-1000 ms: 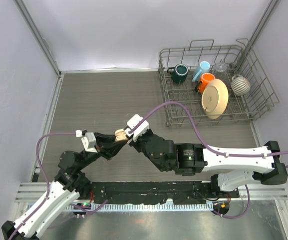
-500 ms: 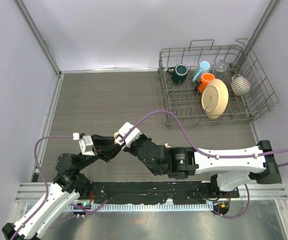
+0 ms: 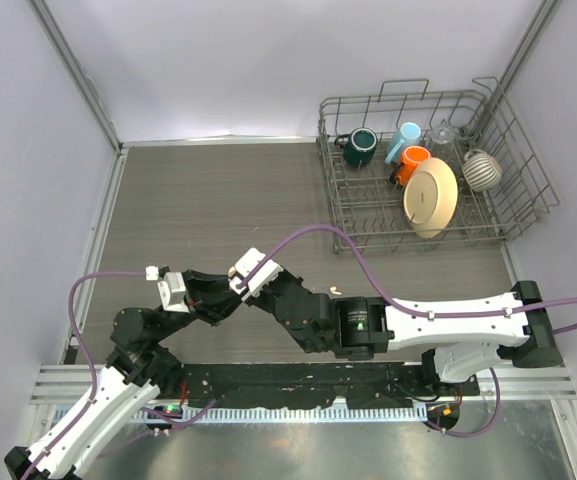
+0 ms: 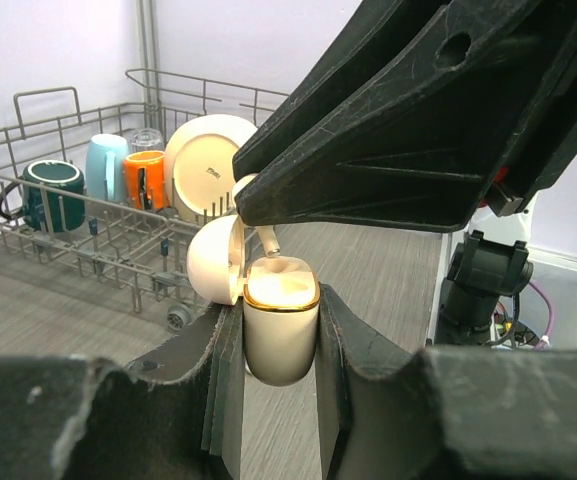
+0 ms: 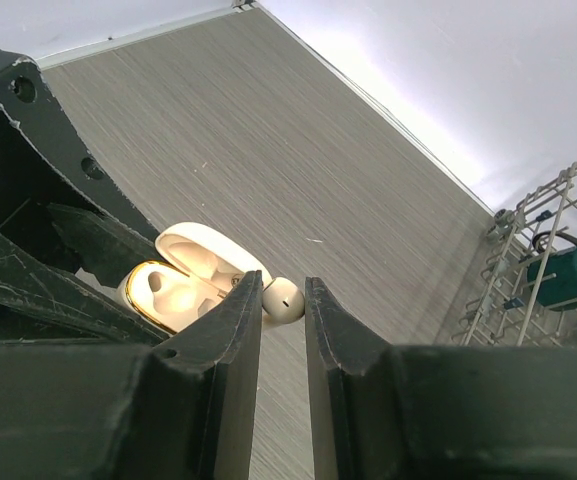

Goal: Insert the wireless bluetooth earbuds into the charging case
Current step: Place the earbud in the charging case.

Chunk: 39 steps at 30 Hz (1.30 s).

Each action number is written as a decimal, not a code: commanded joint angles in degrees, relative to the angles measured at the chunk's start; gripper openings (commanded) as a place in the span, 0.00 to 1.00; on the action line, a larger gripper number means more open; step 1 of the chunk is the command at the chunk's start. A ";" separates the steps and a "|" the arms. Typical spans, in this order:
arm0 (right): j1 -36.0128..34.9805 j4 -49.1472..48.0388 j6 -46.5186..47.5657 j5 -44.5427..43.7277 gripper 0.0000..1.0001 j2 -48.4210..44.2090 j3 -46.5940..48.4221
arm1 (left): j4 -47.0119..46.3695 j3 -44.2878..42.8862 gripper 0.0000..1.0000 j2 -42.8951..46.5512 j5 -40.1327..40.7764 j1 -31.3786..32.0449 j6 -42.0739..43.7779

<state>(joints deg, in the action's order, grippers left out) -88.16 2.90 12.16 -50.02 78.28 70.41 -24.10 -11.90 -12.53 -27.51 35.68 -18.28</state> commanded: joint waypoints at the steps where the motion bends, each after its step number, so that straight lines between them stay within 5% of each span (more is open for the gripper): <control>1: -0.96 -2.63 0.05 -0.26 0.01 0.21 -0.63 | -5.96 -1.72 0.00 -0.03 0.00 0.18 -1.67; 39: -5.27 -10.81 9.45 3.87 0.01 -1.20 -8.18 | -8.25 -1.19 0.00 0.23 3.16 0.18 -3.95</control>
<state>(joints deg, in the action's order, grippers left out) -91.22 -8.60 19.77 -51.79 77.58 63.90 -24.64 -11.86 -12.78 -27.09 35.79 -22.17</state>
